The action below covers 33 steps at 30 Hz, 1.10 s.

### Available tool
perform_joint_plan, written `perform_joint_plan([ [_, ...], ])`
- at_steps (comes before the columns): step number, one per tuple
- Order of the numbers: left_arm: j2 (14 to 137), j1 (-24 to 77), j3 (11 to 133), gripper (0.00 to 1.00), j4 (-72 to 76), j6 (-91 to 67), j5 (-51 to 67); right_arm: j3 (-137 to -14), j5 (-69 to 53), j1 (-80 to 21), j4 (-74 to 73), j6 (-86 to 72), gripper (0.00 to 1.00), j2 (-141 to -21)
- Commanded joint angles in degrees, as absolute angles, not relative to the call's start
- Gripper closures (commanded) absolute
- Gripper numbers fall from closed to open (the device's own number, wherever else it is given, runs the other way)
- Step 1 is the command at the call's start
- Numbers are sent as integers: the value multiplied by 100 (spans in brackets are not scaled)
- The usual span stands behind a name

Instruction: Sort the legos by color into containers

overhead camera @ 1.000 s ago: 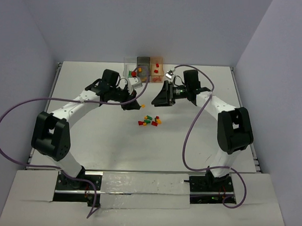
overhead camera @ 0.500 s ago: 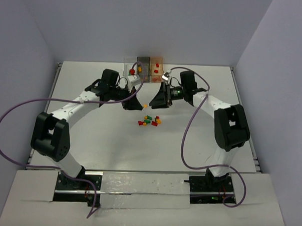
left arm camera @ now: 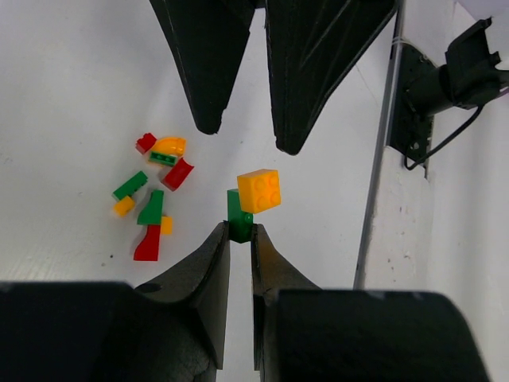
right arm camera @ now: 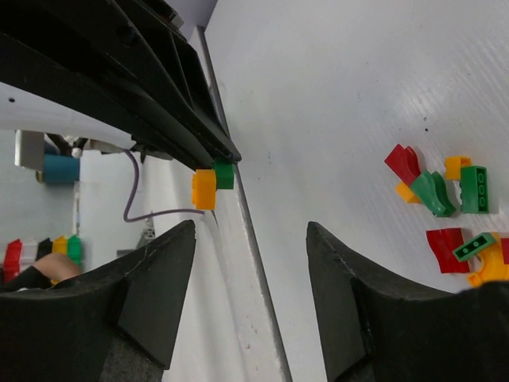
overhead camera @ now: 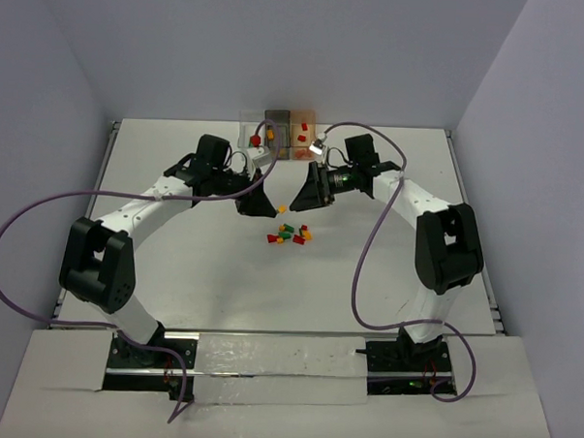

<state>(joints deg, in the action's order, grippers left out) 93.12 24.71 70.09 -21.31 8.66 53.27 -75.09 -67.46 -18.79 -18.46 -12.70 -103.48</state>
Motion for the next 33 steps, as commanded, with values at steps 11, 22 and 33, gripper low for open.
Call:
perform_joint_plan([
  [11,8973,2540,7058,100,-1713,255,4764,-7664,-7189,-2057,-1598,-2004,41,-10169],
  [22,8825,2701,6952,100,-1530,114,4421,-7480,-7166,-2109,-870,-2885,46,-10285],
  [33,8884,2781,6998,100,-1561,109,4440,-7496,-7181,-2109,-698,-3062,52,-10317],
])
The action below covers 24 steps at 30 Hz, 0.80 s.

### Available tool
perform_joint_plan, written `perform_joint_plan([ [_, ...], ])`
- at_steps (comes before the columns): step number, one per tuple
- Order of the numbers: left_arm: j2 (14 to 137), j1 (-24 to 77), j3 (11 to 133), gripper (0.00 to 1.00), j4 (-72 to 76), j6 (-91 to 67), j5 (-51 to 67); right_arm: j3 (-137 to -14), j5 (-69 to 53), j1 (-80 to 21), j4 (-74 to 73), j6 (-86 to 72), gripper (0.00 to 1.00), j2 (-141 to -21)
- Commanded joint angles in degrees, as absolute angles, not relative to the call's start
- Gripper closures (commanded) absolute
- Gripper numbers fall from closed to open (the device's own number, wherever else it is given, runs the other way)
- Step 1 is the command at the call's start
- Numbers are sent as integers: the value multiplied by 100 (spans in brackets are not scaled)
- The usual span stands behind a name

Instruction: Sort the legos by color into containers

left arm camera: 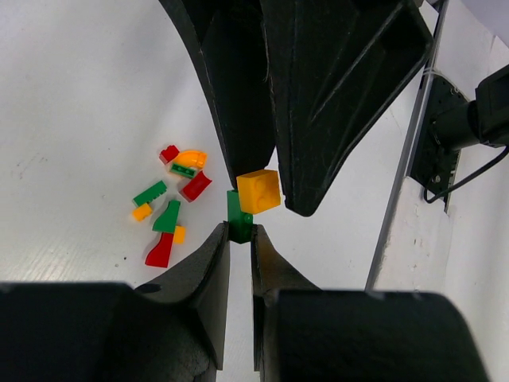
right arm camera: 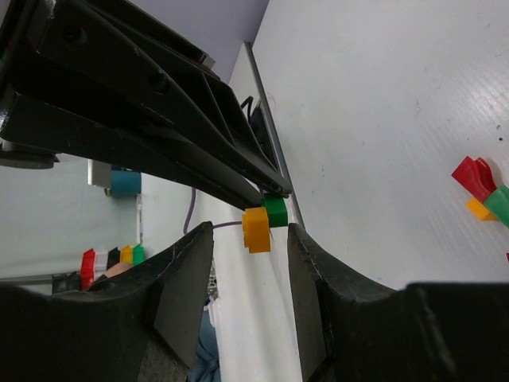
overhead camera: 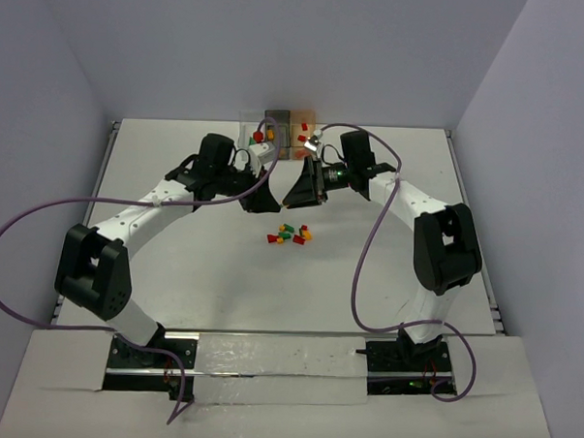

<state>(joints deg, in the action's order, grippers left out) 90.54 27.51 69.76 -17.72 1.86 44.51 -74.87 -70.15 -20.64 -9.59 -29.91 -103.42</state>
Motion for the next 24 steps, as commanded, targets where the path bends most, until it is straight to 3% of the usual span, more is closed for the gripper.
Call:
perform_joint_plan([
  [1,8894,2777,7005,100,-1564,102,4447,-7488,-7181,-2109,-694,-3055,53,-10306],
  [15,8952,2786,7046,100,-1501,53,4527,-7476,-7218,-2109,-705,-3013,79,-10311],
  [19,8857,2782,6927,99,-1413,53,4535,-7330,-7336,-2104,-258,-3376,99,-10310],
  [24,8799,2786,6846,100,-1370,87,4466,-7141,-7458,-2067,275,-3820,100,-10292],
])
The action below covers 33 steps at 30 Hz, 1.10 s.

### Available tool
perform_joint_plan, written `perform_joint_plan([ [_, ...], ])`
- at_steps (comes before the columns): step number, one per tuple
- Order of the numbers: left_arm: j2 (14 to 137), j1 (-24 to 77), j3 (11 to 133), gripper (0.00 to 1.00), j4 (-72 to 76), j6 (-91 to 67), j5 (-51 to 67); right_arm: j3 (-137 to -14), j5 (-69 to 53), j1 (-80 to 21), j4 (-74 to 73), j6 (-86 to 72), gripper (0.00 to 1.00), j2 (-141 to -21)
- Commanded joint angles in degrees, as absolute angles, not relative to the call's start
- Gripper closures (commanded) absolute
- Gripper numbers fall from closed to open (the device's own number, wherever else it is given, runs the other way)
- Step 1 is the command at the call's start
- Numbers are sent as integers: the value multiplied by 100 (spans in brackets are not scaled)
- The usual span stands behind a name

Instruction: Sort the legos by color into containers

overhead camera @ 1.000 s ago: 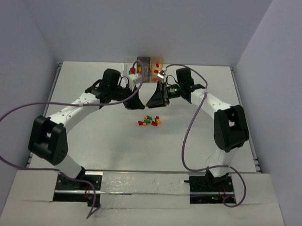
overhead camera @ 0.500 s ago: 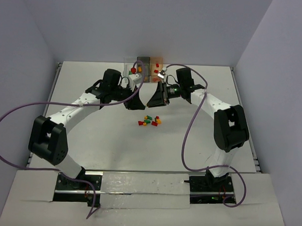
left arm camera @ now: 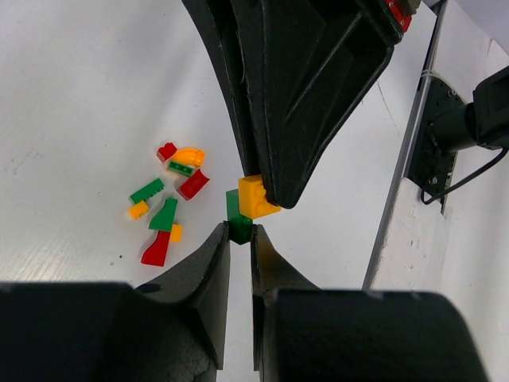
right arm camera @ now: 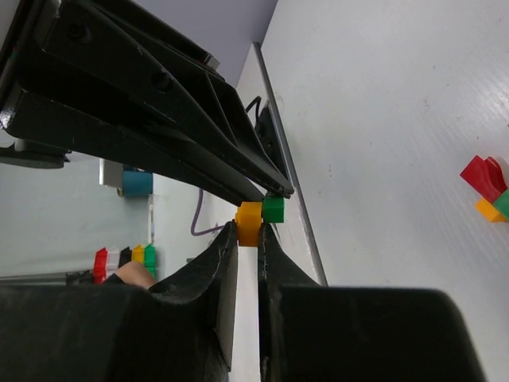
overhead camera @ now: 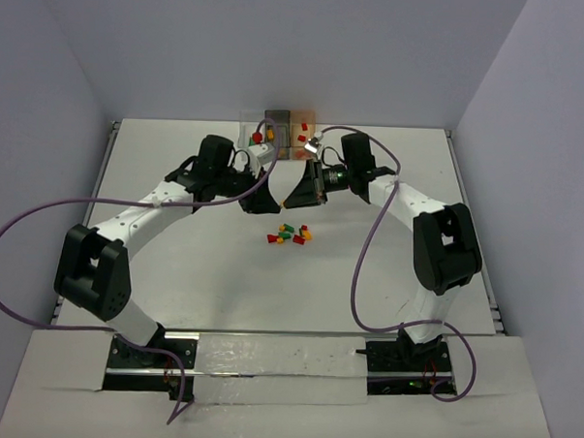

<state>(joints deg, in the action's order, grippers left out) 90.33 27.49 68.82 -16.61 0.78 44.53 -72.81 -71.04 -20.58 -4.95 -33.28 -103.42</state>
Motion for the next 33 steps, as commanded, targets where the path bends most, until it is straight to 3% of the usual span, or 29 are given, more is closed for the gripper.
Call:
perform_joint_plan([
  [1,8816,2786,6859,100,-1389,88,4393,-7053,-7510,-2048,547,-4041,100,-10280],
  [11,8894,2784,6822,100,-1355,70,3717,-6161,-7877,-1998,4864,-7500,100,-10410],
  [20,8877,2717,6865,100,-1354,97,3501,-6609,-7732,-1715,5089,-7726,100,-10621],
  [25,9119,2340,7329,100,-1354,-14,2929,-7336,-7204,-1389,2932,-6227,100,-10730],
  [26,9265,2157,7561,100,-1359,-260,2728,-7785,-6891,-1328,1047,-4757,100,-10731],
  [28,9567,1891,8141,100,-1425,-373,2535,-8633,-6447,-1334,-261,-3756,100,-10804],
  [33,10604,1528,9294,100,-1648,-490,2313,-9752,-5454,-1332,-1784,-2714,100,-11145],
])
